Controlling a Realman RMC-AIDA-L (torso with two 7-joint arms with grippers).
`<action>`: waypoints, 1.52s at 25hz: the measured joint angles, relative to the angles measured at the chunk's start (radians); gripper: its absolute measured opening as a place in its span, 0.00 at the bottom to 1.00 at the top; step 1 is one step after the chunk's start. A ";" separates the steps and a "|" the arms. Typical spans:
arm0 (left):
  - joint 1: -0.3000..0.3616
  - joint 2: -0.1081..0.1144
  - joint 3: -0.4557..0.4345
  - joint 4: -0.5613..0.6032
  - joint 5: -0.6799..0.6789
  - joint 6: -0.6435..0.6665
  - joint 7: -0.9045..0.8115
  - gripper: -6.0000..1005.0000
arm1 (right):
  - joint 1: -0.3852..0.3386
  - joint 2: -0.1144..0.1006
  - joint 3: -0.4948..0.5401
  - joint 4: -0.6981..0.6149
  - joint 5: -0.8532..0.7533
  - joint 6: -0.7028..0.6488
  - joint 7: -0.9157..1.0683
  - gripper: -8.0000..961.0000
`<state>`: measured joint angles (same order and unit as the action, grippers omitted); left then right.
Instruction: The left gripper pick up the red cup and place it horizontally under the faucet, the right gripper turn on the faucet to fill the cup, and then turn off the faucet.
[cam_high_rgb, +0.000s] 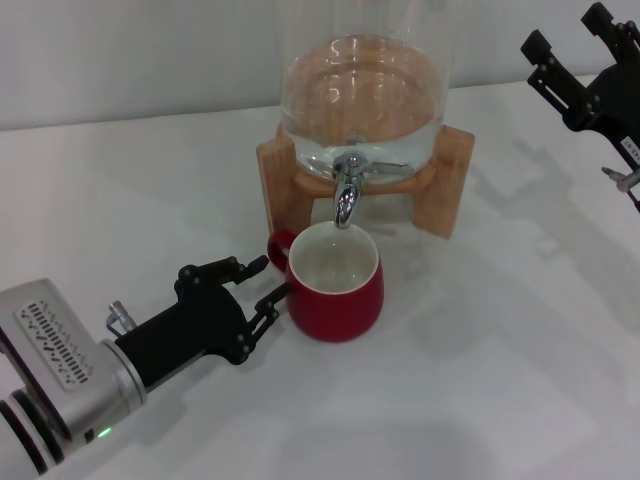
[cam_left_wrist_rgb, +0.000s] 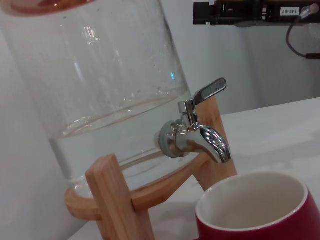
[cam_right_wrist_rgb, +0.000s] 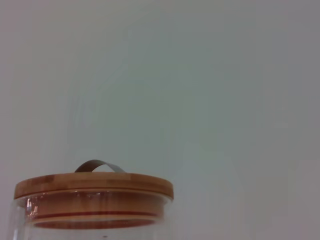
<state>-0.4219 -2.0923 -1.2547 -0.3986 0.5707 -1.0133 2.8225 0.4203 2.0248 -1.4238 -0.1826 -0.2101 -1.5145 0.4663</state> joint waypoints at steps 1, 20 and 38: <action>-0.002 0.000 0.000 0.000 0.000 0.001 0.000 0.35 | 0.000 0.000 -0.002 0.000 0.000 0.000 0.000 0.89; 0.011 0.001 -0.003 -0.008 0.000 0.041 0.002 0.36 | -0.001 0.000 -0.004 0.000 0.006 0.002 0.000 0.89; 0.126 0.005 -0.483 -0.004 -0.058 -0.038 0.003 0.36 | -0.005 -0.003 -0.004 0.011 0.008 0.014 0.000 0.89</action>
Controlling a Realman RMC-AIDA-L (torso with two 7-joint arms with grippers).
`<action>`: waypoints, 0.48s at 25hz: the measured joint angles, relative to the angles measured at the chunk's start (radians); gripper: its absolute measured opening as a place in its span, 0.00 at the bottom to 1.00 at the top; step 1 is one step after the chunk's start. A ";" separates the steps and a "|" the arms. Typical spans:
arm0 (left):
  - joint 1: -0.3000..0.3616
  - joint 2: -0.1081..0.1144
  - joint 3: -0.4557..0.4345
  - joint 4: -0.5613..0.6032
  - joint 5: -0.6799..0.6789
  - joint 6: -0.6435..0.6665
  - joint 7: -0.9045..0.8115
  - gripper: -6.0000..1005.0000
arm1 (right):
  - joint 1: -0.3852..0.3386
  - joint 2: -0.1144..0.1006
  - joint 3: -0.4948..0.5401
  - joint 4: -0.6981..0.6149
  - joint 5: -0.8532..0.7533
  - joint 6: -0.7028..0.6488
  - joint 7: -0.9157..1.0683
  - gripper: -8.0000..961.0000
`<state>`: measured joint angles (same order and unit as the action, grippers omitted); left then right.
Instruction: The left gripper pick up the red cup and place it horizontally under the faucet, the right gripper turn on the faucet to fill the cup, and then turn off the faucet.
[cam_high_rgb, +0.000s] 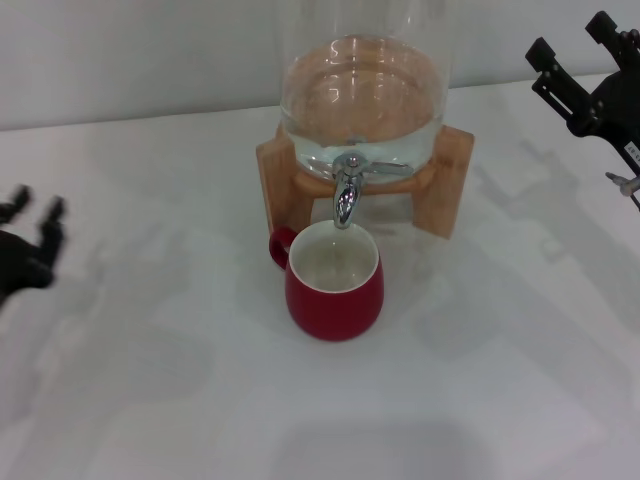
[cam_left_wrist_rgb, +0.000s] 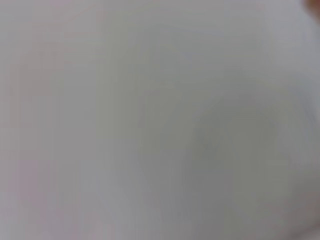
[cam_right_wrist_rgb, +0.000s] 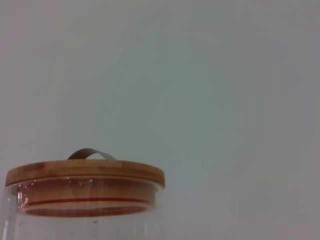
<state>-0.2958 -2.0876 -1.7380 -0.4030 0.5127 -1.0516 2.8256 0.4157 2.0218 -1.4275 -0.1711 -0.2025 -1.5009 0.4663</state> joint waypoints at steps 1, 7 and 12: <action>0.007 0.000 -0.018 0.002 -0.021 -0.024 0.000 0.36 | 0.000 0.000 0.000 0.000 0.000 0.004 0.000 0.89; 0.032 -0.001 -0.086 0.053 -0.222 -0.224 0.000 0.36 | 0.000 0.000 0.000 -0.001 0.000 0.024 0.000 0.89; 0.033 -0.001 -0.092 0.141 -0.400 -0.363 0.000 0.36 | 0.008 0.000 -0.006 -0.001 -0.006 0.045 0.016 0.89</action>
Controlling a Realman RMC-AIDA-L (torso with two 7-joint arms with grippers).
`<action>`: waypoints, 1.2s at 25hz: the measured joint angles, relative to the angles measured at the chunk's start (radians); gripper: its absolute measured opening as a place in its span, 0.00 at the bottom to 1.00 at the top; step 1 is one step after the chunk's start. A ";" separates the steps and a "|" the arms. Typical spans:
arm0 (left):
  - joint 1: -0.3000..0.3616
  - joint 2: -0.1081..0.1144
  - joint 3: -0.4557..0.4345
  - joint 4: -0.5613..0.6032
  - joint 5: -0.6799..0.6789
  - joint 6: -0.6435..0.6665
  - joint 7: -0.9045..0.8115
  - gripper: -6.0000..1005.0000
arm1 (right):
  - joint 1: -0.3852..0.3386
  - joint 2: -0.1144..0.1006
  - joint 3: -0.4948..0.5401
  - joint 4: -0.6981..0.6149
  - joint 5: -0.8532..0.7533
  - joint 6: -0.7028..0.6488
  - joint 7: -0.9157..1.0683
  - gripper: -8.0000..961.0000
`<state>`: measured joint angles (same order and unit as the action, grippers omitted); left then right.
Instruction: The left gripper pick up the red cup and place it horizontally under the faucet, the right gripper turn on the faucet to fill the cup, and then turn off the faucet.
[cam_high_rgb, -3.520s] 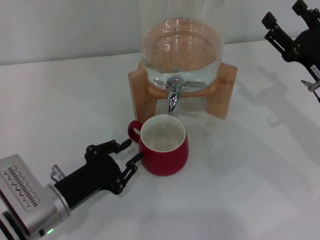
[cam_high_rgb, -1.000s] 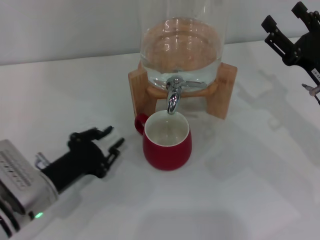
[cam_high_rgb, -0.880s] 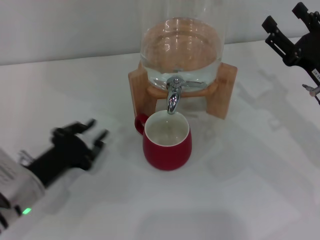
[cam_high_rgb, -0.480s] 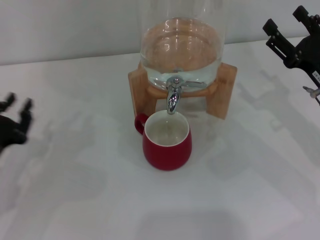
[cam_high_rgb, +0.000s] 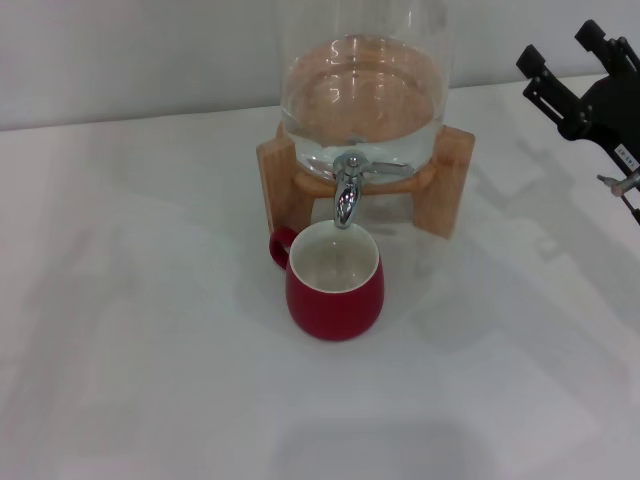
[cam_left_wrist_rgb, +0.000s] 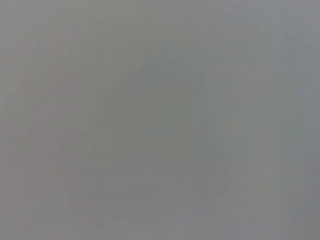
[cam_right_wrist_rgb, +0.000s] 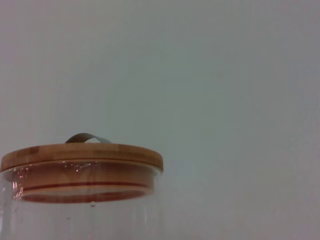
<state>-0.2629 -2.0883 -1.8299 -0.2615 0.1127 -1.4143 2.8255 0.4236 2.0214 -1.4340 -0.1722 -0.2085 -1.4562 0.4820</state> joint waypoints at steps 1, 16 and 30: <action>0.000 0.000 0.000 0.014 -0.030 -0.017 0.000 0.36 | 0.000 -0.001 -0.006 0.000 -0.001 0.004 0.008 0.89; 0.013 0.005 -0.002 0.126 -0.236 -0.070 0.000 0.42 | -0.022 -0.007 -0.030 -0.010 -0.002 0.008 0.034 0.89; 0.027 0.006 -0.002 0.137 -0.238 -0.071 0.000 0.83 | -0.068 -0.014 -0.150 -0.010 -0.007 -0.029 0.086 0.89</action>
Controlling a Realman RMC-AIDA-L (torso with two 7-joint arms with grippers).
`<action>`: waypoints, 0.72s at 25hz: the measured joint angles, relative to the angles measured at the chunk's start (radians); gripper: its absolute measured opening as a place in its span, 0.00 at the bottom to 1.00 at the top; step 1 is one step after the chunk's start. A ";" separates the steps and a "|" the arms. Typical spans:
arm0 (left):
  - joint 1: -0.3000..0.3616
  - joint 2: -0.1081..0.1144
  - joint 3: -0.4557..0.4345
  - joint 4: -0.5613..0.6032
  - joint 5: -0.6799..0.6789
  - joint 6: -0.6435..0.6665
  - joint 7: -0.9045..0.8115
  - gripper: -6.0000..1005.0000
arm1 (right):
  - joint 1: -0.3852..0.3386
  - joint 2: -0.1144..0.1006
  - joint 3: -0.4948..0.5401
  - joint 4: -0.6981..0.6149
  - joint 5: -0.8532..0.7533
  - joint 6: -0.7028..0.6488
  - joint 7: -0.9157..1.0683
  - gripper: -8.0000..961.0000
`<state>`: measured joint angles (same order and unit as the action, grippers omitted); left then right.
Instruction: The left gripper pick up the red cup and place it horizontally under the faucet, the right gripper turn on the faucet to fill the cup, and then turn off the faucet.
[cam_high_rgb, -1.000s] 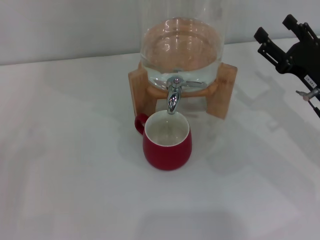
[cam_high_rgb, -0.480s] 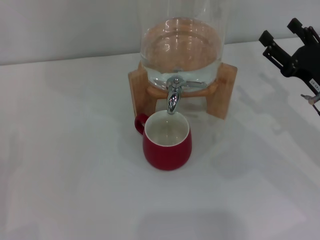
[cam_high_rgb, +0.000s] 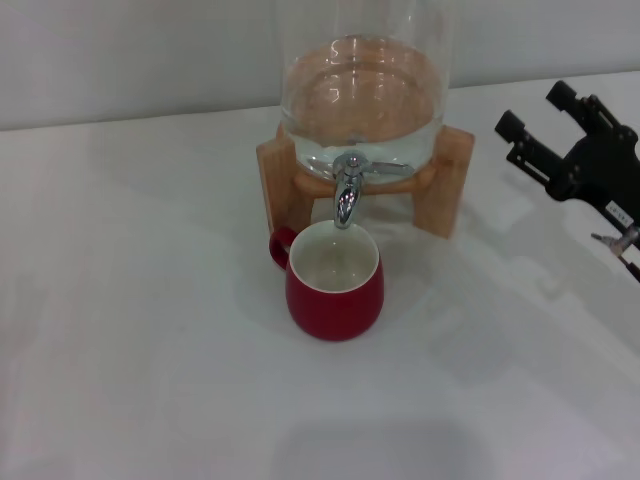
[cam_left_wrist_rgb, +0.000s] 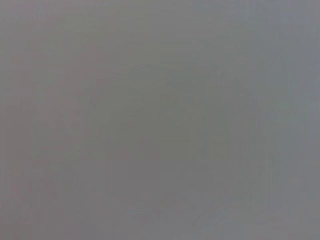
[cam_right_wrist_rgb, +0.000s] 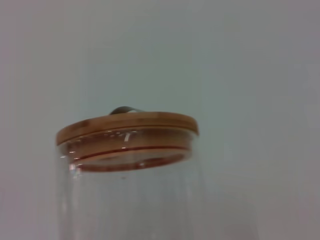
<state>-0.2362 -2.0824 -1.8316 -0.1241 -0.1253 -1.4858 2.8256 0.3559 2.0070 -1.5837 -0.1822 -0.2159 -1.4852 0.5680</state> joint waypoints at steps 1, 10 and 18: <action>0.000 0.000 0.000 0.000 -0.001 0.001 0.000 0.85 | -0.003 0.000 -0.006 0.002 -0.006 -0.010 0.002 0.89; 0.002 -0.002 0.000 0.003 -0.002 0.004 0.000 0.89 | -0.020 -0.001 -0.016 0.000 -0.139 -0.058 0.056 0.89; 0.003 -0.003 0.002 0.005 -0.002 0.005 0.000 0.89 | 0.000 0.001 -0.029 -0.009 -0.196 -0.059 0.083 0.89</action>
<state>-0.2333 -2.0854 -1.8292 -0.1195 -0.1274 -1.4812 2.8256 0.3557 2.0082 -1.6132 -0.1913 -0.4120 -1.5445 0.6509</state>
